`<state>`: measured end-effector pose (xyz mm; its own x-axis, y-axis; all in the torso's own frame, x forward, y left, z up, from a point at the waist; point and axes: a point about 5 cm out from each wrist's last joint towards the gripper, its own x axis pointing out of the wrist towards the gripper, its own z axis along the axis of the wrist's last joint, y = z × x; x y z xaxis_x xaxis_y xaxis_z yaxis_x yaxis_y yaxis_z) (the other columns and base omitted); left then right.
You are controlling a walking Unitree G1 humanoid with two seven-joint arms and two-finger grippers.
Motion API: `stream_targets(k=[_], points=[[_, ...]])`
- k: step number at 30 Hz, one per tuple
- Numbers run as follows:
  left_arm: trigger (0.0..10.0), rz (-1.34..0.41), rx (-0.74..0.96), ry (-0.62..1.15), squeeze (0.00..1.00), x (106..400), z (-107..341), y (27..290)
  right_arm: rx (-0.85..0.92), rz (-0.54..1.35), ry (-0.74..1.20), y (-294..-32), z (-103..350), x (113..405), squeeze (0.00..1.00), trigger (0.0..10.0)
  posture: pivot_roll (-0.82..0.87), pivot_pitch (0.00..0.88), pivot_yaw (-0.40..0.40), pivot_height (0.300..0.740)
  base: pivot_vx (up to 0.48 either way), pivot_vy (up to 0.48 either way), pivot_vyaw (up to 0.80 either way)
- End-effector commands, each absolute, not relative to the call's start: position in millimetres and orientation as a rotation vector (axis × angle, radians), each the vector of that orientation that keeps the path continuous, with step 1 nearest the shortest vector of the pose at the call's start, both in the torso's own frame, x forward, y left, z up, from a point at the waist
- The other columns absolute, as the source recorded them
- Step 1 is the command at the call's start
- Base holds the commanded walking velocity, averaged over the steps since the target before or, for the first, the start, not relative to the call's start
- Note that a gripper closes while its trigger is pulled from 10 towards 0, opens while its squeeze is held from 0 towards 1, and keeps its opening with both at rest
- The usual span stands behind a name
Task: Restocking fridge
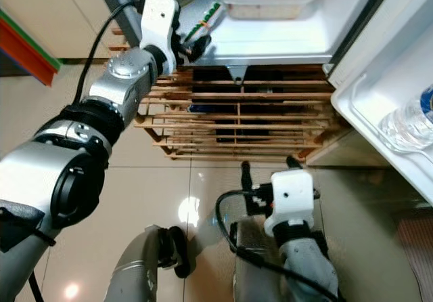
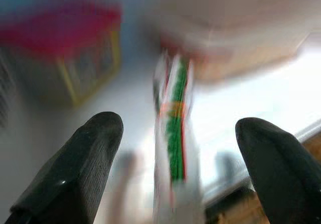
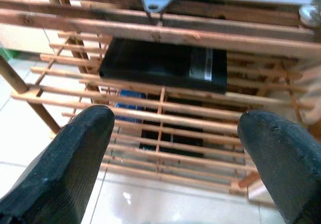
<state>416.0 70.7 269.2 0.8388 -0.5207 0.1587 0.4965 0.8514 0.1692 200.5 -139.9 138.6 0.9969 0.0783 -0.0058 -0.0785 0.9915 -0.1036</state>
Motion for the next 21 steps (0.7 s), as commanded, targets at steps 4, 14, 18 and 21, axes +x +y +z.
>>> stream_targets(k=[4,14,18,21], points=[[10.0,-0.598,0.145,-0.435,0.0,405,297,70,-0.088,0.052,-0.006,-145,133,218,0.0,10.0,-0.22,0.14,0.056,0.682,0.0,0.0,0.0],[10.0,-0.665,0.059,-0.457,0.0,371,254,80,-0.086,0.019,-0.068,-146,133,248,0.0,10.0,-0.16,0.053,0.072,0.682,0.0,0.0,0.0],[10.0,-0.648,0.009,-0.374,0.0,357,221,86,-0.078,0.002,-0.074,-149,131,250,0.0,10.0,-0.15,0.038,0.069,0.682,0.0,0.0,0.0],[10.0,-0.594,-0.017,-0.302,0.0,344,193,92,-0.071,0.013,-0.081,-147,128,251,0.0,10.0,-0.14,0.023,0.064,0.682,0.0,0.0,0.0]])
